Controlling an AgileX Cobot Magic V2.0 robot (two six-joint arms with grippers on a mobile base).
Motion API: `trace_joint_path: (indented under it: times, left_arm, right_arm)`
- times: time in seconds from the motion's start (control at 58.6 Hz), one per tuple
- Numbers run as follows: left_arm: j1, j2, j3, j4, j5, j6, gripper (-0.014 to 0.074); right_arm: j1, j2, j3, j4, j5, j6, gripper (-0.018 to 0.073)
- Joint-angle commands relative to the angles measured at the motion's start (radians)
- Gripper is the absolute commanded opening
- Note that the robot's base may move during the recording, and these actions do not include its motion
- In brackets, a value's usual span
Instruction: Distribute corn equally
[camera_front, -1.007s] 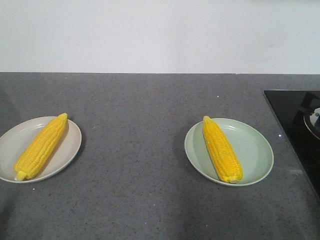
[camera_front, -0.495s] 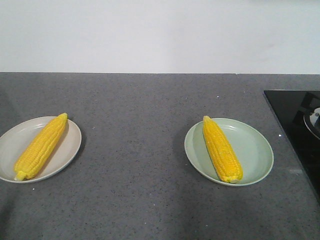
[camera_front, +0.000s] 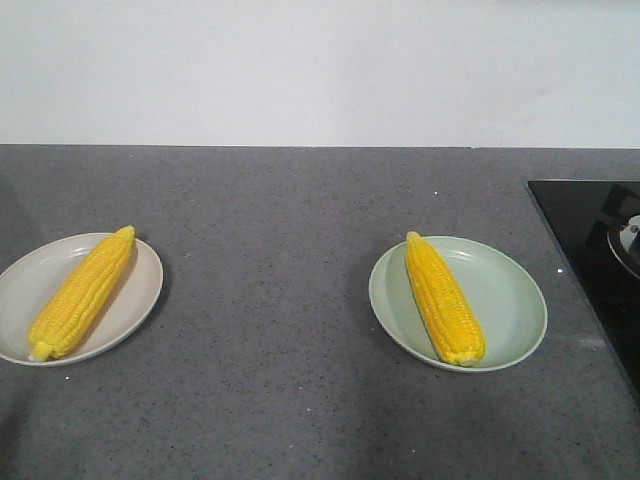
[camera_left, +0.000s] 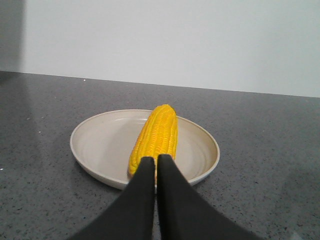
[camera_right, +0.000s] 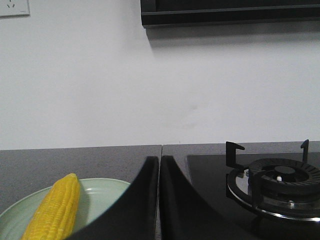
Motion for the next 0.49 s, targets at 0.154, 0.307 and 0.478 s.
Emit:
trace_joint_path:
  times: [0.154,0.307,0.478]
  left_arm:
    - [-0.001,-0.014,-0.022,-0.001,-0.068,-0.010,-0.0006]
    - [-0.001,-0.014,-0.022,-0.001,-0.068,-0.010,-0.0006]
    - [-0.001,-0.014,-0.022,-0.001,-0.068,-0.010,-0.0006]
  right_arm:
    - [-0.005,-0.005,0.019,-0.004,-0.070,0.003,-0.0005]
    - [-0.005,-0.005,0.019,-0.004,-0.070,0.003,-0.0005]
    - [-0.005,-0.005,0.019,-0.004,-0.070,0.003,-0.0005]
